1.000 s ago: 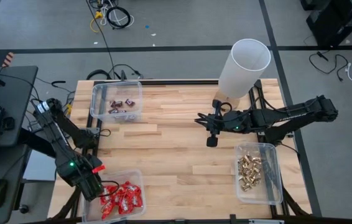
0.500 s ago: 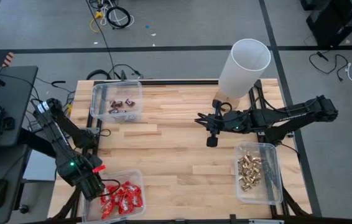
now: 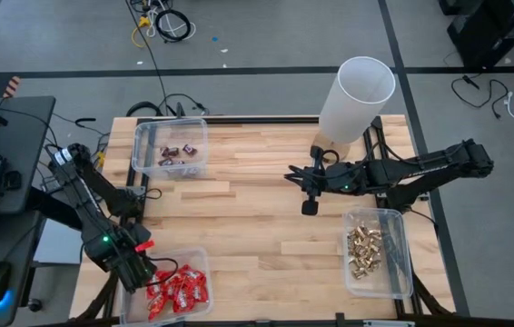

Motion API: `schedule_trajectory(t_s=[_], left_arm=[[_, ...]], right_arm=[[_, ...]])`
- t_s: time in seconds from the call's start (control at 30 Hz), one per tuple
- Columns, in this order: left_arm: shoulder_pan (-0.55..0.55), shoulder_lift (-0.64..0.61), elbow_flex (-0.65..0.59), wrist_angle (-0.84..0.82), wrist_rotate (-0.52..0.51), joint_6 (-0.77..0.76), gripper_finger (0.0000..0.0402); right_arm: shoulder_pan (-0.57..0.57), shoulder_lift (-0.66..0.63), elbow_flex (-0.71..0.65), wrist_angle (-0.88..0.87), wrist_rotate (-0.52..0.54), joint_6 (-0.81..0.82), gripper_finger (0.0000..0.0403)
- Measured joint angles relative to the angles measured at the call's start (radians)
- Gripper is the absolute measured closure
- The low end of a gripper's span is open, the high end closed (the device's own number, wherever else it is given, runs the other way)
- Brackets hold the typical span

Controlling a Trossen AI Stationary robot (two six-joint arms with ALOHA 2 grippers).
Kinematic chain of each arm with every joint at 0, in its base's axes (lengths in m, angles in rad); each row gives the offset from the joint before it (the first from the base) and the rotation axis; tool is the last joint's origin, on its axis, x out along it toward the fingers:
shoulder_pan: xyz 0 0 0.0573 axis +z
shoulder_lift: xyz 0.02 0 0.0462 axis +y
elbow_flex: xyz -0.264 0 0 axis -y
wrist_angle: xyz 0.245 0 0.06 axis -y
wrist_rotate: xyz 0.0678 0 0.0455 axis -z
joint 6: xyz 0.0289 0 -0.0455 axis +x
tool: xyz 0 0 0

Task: Sort candy
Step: Move the transparent bin to the center of the table

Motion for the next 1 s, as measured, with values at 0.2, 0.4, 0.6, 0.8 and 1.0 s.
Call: schedule_trajectory(t_s=[0.2,0.4,0.6,0.8,1.0], left_arm=[[0.000,0.000,0.000,0.000,-0.085,0.032,0.0401],[0.000,0.000,0.000,0.025,-0.109,0.053,0.0401],[0.000,0.000,0.000,0.036,-0.114,0.053,0.0401],[0.000,0.000,0.000,0.025,-0.128,0.054,0.0401],[0.002,0.000,0.000,0.026,-0.157,0.054,0.0401]], right_arm=[[0.000,0.000,0.000,0.000,0.000,0.003,0.0403],[0.000,0.000,0.000,0.000,0.000,0.004,0.0403],[0.000,0.000,0.000,0.000,0.000,0.004,0.0403],[0.000,0.000,0.000,-0.009,0.000,0.006,0.0403],[0.000,0.000,0.000,-0.009,0.000,0.007,0.0403]])
